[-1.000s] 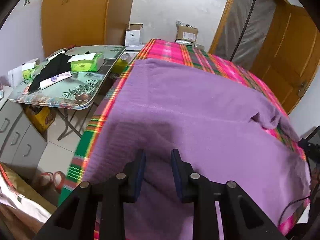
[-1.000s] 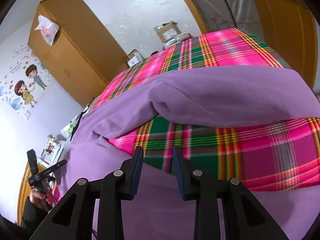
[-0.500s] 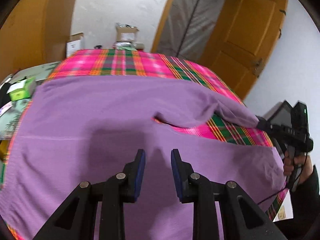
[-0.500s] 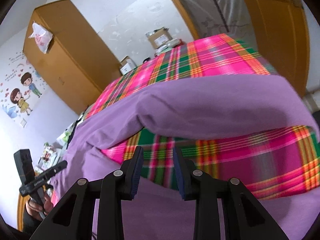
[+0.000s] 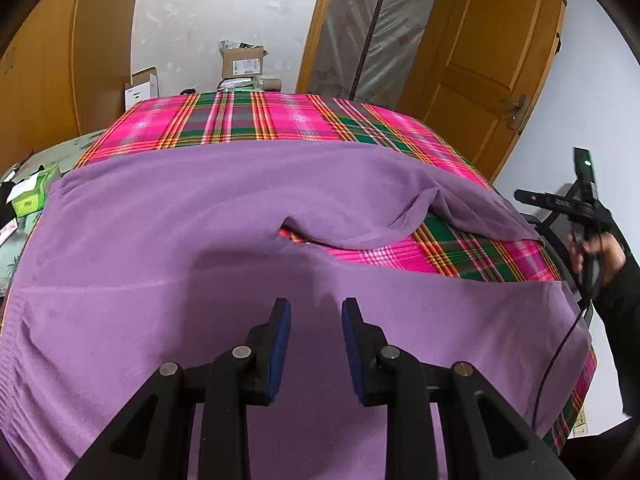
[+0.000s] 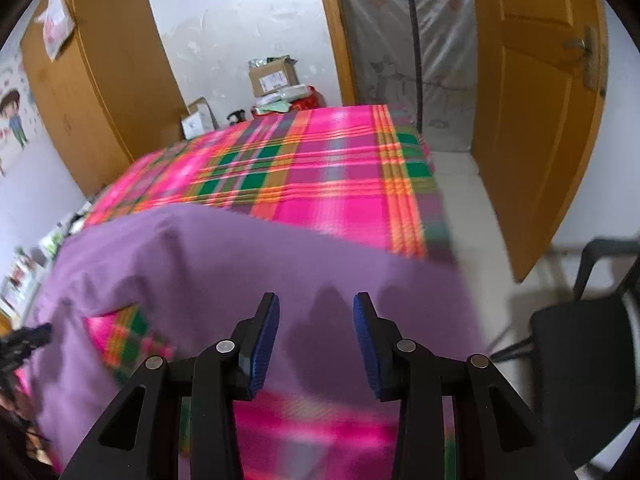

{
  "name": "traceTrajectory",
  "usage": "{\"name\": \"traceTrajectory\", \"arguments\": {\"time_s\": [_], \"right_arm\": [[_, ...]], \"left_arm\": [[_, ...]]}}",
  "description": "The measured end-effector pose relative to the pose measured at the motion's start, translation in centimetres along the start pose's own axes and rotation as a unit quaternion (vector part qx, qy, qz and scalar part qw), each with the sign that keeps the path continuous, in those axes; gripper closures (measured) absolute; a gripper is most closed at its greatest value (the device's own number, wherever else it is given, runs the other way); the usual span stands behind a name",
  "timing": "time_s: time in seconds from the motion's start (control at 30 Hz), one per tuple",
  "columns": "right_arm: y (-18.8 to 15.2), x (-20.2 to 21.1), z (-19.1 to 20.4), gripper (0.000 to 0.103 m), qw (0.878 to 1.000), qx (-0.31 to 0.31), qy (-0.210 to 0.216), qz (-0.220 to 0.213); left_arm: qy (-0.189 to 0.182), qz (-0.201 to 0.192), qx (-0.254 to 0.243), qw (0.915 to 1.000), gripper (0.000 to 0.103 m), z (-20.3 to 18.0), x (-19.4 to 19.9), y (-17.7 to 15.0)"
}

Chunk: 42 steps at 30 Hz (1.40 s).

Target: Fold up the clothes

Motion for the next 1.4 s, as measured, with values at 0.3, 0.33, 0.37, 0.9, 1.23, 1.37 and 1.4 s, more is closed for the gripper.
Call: {"name": "traceTrajectory", "arguments": {"time_s": [0.3,0.33,0.37,0.9,1.23,1.37,1.4], "right_arm": [[2.6,-4.5,-3.6,0.063,0.995,0.092,-0.016,0.039],[2.8,-4.8,-3.7,0.063,0.993,0.107,-0.01,0.044],[3.0,-5.3,-3.8,0.063,0.992,0.116,-0.004,0.052],[2.2,-6.7,-2.0,0.098,0.975,0.196,0.018,0.1],[5.6,-6.8,-2.2,0.099,0.977,0.196,-0.04,0.068],[7.8,-8.1,-2.2,0.099,0.977,0.196,-0.061,0.066],[8.3,-8.4,-2.2,0.099,0.977,0.194,-0.066,0.065]], "left_arm": [[-0.008,0.027,-0.015,0.9995,0.076,-1.2,-2.2,0.1],[-0.009,0.031,-0.015,0.9994,0.076,-1.2,-2.5,0.0],[-0.01,0.035,-0.013,0.9993,0.076,-1.2,-2.8,-0.1],[-0.029,0.018,0.002,0.9994,0.075,-0.6,-2.3,-0.8],[-0.046,0.017,0.019,0.9986,0.075,-0.2,-2.4,-0.8],[-0.035,0.018,0.009,0.9992,0.075,-0.5,-2.4,-0.8],[-0.033,0.018,0.008,0.9993,0.075,-0.6,-2.5,-0.8]]}}
Point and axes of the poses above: each gripper's, at about its wrist camera, not at the fingertips, and x roughly against the way its jaws point, z to its left, y to its top, the point moved 3 cm from there along -x, roughly the way its jaws point, and after that the axes turned 2 degrees about -y, right-handed, at the moved point
